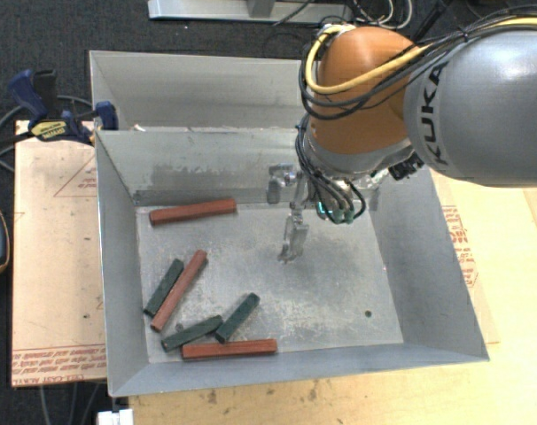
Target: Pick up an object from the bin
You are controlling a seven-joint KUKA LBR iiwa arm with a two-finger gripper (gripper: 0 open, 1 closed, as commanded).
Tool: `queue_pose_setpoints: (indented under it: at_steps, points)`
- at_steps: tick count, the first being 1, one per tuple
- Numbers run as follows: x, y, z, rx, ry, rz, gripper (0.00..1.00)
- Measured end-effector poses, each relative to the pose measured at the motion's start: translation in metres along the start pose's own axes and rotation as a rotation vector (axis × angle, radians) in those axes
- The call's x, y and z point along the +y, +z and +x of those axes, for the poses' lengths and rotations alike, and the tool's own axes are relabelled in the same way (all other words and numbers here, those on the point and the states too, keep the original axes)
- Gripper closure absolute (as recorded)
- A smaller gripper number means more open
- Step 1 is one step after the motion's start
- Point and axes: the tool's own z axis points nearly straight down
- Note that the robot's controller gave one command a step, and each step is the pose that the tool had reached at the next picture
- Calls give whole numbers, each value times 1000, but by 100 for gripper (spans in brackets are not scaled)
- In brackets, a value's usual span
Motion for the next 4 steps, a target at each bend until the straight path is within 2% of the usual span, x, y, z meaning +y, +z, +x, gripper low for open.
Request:
queue_pose_setpoints:
  at_steps: [1, 2, 3, 4]
  points:
    - [89, 127, 12, 0, -137, -1, 0]
    - [134, 151, 2, -8, -330, -1, 0]
    - [133, 151, 1, -8, -327, 0, 100]
    - [126, 8, 4, -18, -490, 0, 100]
